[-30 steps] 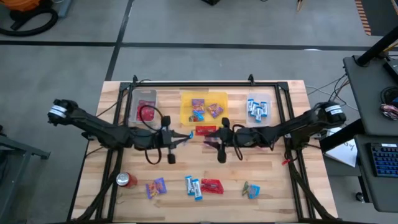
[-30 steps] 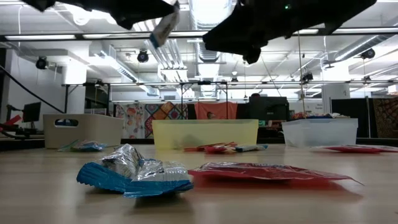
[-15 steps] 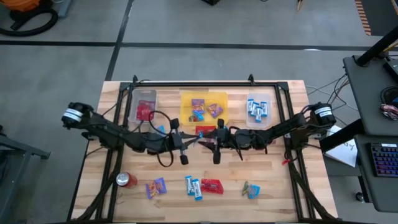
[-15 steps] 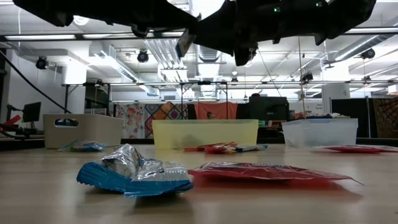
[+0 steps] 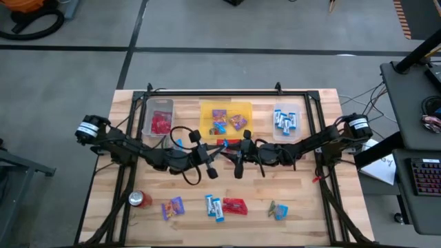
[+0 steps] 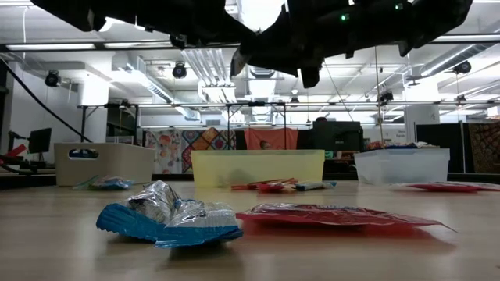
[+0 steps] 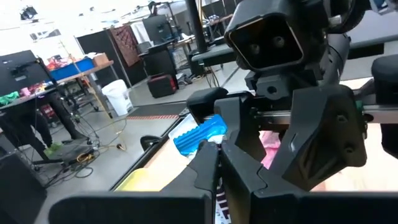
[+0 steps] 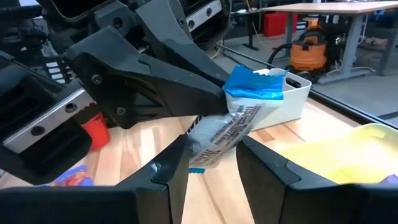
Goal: Sort candy
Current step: Put the white chocolate into the transparent bin
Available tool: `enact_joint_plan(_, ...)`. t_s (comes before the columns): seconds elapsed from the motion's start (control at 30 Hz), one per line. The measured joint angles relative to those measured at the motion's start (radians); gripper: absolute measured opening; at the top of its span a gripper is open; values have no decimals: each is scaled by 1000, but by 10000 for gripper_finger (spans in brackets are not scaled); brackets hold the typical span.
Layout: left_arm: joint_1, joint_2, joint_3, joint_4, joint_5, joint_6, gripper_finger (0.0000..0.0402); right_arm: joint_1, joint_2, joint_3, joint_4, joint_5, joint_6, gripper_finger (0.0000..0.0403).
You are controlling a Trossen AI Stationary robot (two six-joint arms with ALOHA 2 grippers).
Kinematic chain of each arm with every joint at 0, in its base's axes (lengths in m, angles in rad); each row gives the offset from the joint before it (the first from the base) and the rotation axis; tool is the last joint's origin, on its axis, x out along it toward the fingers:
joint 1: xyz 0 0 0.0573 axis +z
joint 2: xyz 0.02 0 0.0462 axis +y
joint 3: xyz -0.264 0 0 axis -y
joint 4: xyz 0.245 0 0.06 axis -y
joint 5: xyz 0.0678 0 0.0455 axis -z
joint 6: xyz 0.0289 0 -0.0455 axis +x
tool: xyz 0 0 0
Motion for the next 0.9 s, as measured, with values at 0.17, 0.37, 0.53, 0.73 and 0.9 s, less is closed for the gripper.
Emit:
enact_joint_plan(0.17,0,2,0,4,-1,-32,0,-5,-1,0,9,0,4,125)
enact_joint_plan(0.37,0,39,13,24,-2,-36,0,-5,2,18,-3,-5,22,125)
enact_joint_plan(0.53,-3,61,39,29,-4,0,0,-6,3,35,-47,-2,26,124)
enact_joint_plan(0.73,-3,60,48,29,5,10,0,-6,3,36,-42,3,-8,71)
enact_joint_plan(0.9,-4,60,42,29,6,-4,0,-6,3,36,-48,4,-32,21)
